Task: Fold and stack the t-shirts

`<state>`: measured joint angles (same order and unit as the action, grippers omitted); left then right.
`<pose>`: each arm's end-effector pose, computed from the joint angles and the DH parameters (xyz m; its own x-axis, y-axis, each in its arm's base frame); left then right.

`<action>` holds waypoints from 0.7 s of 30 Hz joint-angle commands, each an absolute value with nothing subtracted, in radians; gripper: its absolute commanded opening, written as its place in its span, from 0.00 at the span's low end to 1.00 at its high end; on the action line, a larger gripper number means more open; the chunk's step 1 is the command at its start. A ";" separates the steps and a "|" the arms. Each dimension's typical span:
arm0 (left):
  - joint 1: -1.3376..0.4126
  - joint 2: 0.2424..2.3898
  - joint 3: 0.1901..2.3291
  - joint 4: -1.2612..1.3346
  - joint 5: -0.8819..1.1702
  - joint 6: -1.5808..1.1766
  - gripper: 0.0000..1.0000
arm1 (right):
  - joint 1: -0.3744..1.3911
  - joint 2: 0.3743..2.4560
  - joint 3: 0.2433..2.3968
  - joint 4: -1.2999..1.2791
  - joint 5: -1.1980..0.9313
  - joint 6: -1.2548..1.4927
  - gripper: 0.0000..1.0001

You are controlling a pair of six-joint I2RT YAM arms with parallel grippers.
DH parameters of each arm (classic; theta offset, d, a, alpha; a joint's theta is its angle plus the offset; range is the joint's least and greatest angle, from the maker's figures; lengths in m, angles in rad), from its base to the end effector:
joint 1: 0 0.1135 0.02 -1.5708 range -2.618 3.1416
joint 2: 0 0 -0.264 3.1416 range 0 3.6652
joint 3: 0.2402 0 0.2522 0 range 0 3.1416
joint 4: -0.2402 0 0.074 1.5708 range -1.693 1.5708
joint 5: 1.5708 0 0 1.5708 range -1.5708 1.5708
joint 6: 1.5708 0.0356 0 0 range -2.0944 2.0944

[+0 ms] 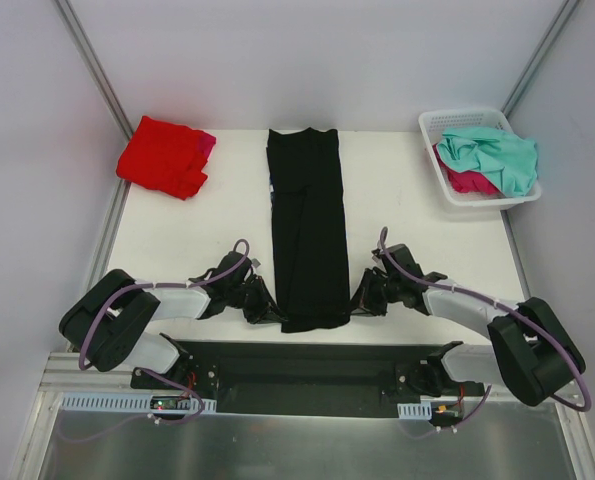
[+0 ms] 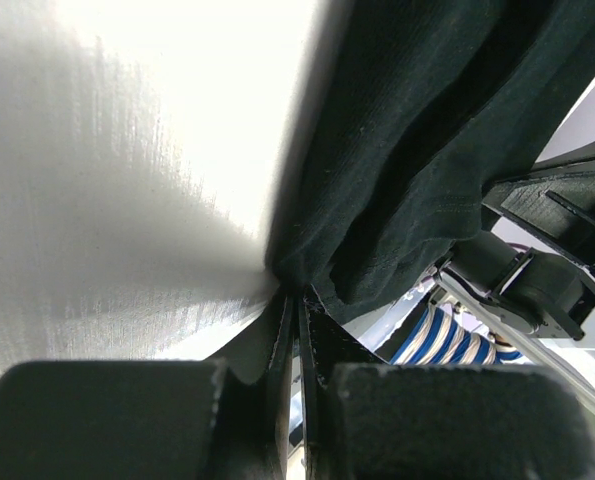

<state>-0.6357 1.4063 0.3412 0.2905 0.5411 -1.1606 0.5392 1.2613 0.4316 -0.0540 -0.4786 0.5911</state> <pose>0.1682 -0.1469 0.1156 -0.9628 -0.2664 0.0454 -0.1950 0.5687 -0.7991 0.1771 0.1251 0.1431 -0.9445 0.0113 -0.3283 -0.2169 0.7291 0.6491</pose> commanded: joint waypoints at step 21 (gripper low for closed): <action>-0.840 1.011 0.281 -0.033 0.493 -1.331 0.00 | 0.752 0.789 0.348 -0.409 -0.345 0.761 0.01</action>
